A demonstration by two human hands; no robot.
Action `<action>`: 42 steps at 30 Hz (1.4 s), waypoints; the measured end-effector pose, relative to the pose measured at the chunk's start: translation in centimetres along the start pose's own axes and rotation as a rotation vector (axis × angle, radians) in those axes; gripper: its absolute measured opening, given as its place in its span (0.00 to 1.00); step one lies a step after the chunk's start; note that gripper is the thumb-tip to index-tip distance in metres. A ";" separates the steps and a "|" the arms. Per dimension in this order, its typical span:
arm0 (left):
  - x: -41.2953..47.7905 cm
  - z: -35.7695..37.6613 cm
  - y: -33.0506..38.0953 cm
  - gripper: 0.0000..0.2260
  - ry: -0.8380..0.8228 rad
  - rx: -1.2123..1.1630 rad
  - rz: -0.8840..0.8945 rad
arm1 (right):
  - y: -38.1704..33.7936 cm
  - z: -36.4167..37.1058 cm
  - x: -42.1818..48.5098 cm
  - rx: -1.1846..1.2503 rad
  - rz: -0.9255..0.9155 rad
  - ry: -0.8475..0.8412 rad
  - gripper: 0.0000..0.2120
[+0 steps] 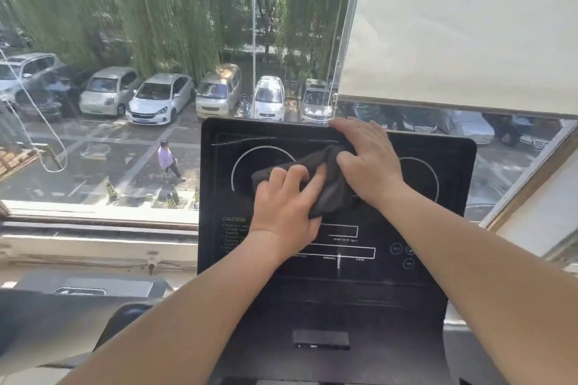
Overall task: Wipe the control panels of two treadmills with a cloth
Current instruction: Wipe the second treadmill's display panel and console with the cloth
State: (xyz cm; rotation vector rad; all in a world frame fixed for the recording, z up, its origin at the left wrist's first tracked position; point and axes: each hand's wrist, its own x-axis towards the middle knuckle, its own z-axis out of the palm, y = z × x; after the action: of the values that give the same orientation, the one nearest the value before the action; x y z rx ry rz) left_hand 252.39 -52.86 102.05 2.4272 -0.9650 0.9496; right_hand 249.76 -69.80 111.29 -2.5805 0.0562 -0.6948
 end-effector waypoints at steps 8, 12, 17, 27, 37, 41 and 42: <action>-11.3 1.8 2.4 0.31 -0.318 -0.116 0.108 | -0.5 0.6 -1.4 -0.300 -0.044 -0.078 0.33; -13.2 0.9 2.5 0.29 -0.408 -0.102 0.077 | -0.7 1.9 -5.9 -0.191 -0.073 -0.056 0.35; -15.6 0.9 2.3 0.31 -0.460 -0.126 -0.003 | 2.4 2.9 -14.8 -0.005 0.018 0.040 0.25; -12.7 4.5 10.4 0.22 -0.473 0.012 0.234 | 6.1 1.5 -17.4 0.014 0.132 0.097 0.13; -0.1 0.9 5.5 0.21 -0.162 0.192 0.278 | 8.9 -4.1 -11.1 -0.071 0.009 0.222 0.18; 5.2 -0.6 8.1 0.30 -0.069 0.045 -0.244 | 10.1 -7.5 -7.1 -0.089 0.061 0.162 0.22; 5.0 -0.2 9.6 0.32 -0.068 0.015 -0.358 | 10.8 -8.2 -6.4 -0.098 0.082 0.149 0.23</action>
State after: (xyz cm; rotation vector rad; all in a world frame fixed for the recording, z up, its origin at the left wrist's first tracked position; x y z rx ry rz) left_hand 248.20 -61.79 106.46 2.5413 -0.5157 0.7523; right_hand 241.04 -81.94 109.78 -2.5977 0.2479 -0.8722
